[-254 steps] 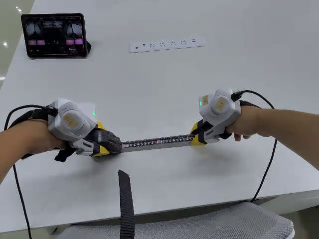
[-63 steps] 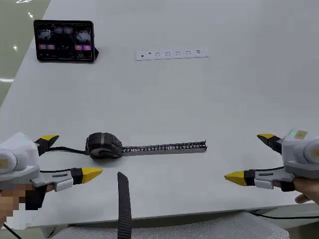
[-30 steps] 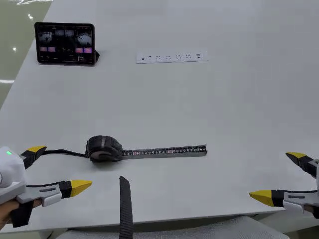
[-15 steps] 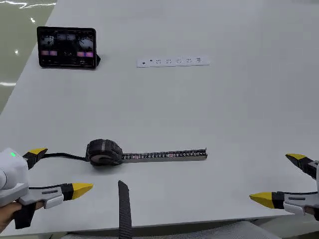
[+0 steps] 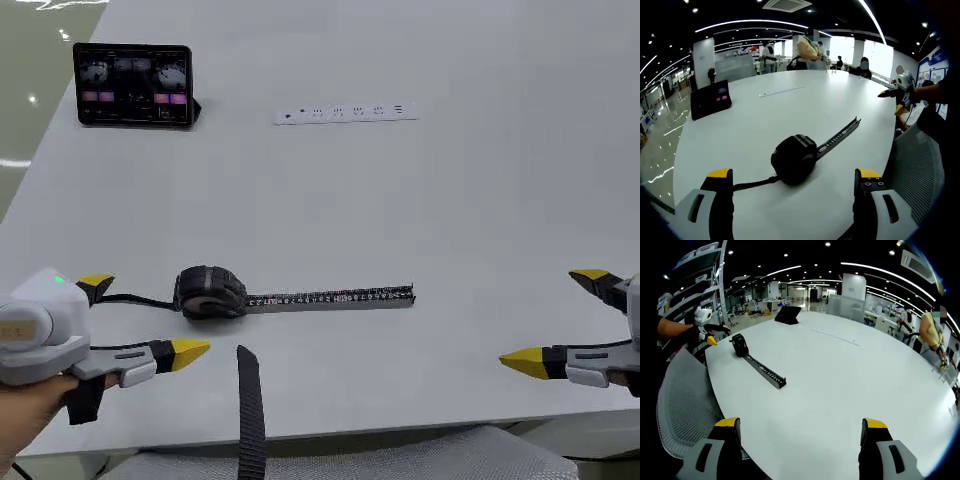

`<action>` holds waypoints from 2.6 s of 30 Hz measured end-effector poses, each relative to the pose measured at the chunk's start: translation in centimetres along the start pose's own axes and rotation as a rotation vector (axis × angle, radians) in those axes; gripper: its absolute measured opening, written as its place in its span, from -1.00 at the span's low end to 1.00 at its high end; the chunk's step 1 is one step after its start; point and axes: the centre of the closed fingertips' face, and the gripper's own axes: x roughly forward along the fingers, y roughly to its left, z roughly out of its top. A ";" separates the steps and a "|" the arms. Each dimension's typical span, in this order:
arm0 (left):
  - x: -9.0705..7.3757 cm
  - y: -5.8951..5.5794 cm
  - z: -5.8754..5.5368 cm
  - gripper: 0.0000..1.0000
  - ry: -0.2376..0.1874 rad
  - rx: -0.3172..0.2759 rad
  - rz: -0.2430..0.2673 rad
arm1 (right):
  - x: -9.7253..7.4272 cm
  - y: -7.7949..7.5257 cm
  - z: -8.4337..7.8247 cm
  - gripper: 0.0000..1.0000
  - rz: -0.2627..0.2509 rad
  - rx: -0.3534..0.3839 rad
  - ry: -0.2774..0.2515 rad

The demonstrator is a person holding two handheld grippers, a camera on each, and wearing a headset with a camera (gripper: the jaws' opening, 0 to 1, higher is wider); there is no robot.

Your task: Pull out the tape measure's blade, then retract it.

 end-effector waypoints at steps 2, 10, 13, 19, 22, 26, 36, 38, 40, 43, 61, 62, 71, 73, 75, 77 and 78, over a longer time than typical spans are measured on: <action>0.2 -0.3 0.1 0.98 -0.003 -0.010 -0.001 | 0.1 0.0 0.2 0.99 0.006 -0.016 0.006; 0.9 -1.2 1.0 0.98 -0.026 -0.032 0.000 | 0.8 0.2 0.9 0.98 0.051 -0.081 0.030; 1.3 -1.3 1.6 0.98 -0.044 -0.051 0.000 | 1.1 0.1 1.5 0.98 0.056 -0.105 0.039; 1.9 -1.7 2.5 0.98 -0.058 -0.055 0.001 | 1.7 -0.1 3.3 0.98 0.070 -0.153 0.037; 2.2 -2.0 2.7 0.98 -0.059 -0.063 0.000 | 2.3 0.0 3.8 0.98 0.097 -0.192 0.059; 2.7 -2.0 2.7 0.98 -0.054 -0.051 0.028 | 3.0 0.4 4.2 0.98 0.138 -0.243 0.087; 3.8 -0.8 3.0 0.98 -0.087 -0.113 0.124 | 4.7 1.4 4.6 0.98 0.227 -0.346 0.161; 3.9 -0.6 2.9 0.98 -0.095 -0.116 0.151 | 5.0 1.7 4.9 0.98 0.240 -0.356 0.170; 4.0 -0.3 2.8 0.98 -0.101 -0.116 0.177 | 5.5 1.9 5.3 0.98 0.254 -0.378 0.169; 4.1 -0.1 2.7 0.98 -0.114 -0.171 0.196 | 6.1 2.1 5.7 0.98 0.271 -0.399 0.176; 5.3 0.6 2.7 0.98 -0.183 -0.205 0.297 | 10.5 3.3 6.6 0.91 0.381 -0.519 0.254; 5.4 0.6 2.7 0.98 -0.183 -0.204 0.302 | 10.8 3.4 6.6 0.86 0.389 -0.526 0.253; 6.0 1.2 2.4 0.98 -0.205 -0.218 0.337 | 12.1 4.1 5.8 0.64 0.435 -0.576 0.274; 6.1 1.2 2.4 0.98 -0.211 -0.224 0.340 | 12.4 4.2 5.7 0.59 0.443 -0.581 0.277; 6.1 1.1 2.5 0.98 -0.214 -0.218 0.341 | 12.7 4.3 5.6 0.55 0.444 -0.589 0.281; 6.1 1.2 2.6 0.98 -0.218 -0.215 0.342 | 12.8 4.4 5.5 0.50 0.450 -0.594 0.287; 6.1 1.2 2.6 0.98 -0.219 -0.212 0.343 | 12.8 4.4 5.4 0.47 0.454 -0.601 0.287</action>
